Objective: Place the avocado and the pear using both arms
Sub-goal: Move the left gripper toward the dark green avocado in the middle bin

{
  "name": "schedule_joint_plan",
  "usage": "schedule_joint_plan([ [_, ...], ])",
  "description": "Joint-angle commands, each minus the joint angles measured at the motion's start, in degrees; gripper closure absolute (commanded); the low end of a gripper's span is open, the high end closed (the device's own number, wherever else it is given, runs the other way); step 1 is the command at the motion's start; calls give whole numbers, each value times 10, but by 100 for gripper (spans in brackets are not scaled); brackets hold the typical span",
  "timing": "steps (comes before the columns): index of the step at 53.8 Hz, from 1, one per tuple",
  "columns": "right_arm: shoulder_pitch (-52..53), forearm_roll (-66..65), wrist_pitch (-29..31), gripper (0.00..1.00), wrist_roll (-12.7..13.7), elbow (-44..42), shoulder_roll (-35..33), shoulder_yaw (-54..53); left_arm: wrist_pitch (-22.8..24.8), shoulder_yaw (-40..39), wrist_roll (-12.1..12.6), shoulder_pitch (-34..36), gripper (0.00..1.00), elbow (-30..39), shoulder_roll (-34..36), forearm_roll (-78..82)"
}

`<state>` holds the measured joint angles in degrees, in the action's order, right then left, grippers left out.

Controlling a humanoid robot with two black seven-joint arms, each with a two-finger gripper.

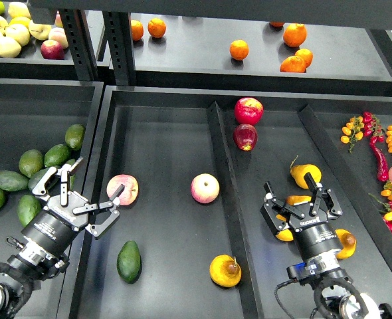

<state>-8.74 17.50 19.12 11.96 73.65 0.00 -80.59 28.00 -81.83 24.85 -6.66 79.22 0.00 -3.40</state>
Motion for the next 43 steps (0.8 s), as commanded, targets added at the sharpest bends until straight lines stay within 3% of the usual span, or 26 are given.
schedule_joint_plan([
  [1,-1,0,4,0,1,2,0,1,0,3,1,-1,0,-5,0,-1],
  [38,-22,1,7,0,4,7,0,1,0,26,3,-4,0,-9,0,1],
  [43,-24,1,7,0,6,7,0,2,0,34,15,-1,0,-14,0,2],
])
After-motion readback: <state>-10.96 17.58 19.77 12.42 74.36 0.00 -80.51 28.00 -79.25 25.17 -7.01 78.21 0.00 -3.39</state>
